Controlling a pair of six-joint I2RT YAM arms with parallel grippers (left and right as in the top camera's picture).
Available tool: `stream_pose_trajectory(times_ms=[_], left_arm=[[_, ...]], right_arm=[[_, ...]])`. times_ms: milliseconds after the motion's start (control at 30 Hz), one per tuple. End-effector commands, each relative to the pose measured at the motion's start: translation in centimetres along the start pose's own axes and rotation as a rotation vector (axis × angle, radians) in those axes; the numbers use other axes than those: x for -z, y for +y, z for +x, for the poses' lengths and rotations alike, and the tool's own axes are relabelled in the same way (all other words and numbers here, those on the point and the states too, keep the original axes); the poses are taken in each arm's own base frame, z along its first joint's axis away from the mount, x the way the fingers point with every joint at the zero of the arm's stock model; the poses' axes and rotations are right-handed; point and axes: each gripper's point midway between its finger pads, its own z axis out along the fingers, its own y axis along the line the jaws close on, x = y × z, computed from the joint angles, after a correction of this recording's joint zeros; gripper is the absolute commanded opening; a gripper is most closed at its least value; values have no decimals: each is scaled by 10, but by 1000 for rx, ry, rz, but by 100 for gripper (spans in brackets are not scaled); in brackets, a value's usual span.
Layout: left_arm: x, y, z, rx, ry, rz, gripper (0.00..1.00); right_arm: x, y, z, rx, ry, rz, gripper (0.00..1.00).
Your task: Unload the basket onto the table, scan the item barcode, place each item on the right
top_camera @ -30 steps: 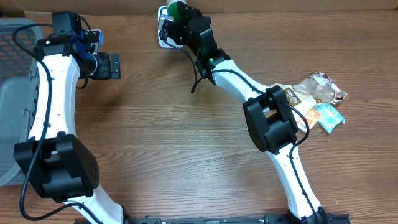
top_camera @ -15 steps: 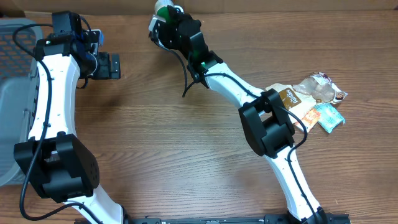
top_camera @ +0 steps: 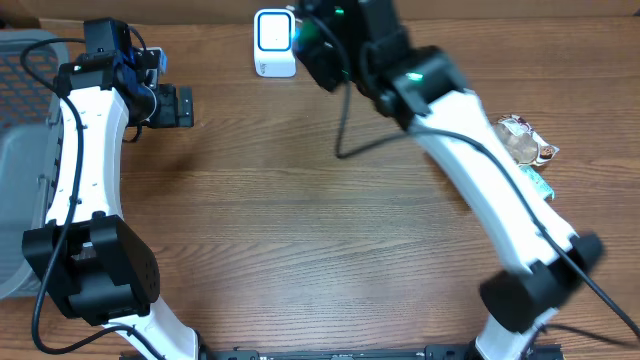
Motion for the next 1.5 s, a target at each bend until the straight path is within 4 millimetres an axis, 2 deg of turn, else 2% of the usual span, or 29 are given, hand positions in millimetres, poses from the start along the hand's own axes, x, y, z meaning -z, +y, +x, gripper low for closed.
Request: stream_pose_trajectory(times_ms=[0,133,333,533,700,1000,1367,1467], left_arm=[[6,1,-5,-19,-20,-5,100],[6,1,-5,-19,-20,-5,100],[6,1,-5,-19,-20,-5,99],[6,1,-5,-19,-20,-5,100],[6,1,-5,-19,-20,-5,99],[6,1,-5,-19,-20,-5,100],[6,1,-5,-19,-20,-5,99],[6,1,-4,-19,-20,-5,100]], right_arm=[[5,1,34,-100,139,-25,33],[7,9,95,-146,374,-70,33],[-14,3,159,-199,537,-84,33],[-44,-29,207,-327,566,-21,34],[-53,-62,233,-418,557,40,33],[-53,-102,255,-496,540,112,33],[-72,-139,218,-474,332,194,33],[-77,-146,218,-467,324,225,33]])
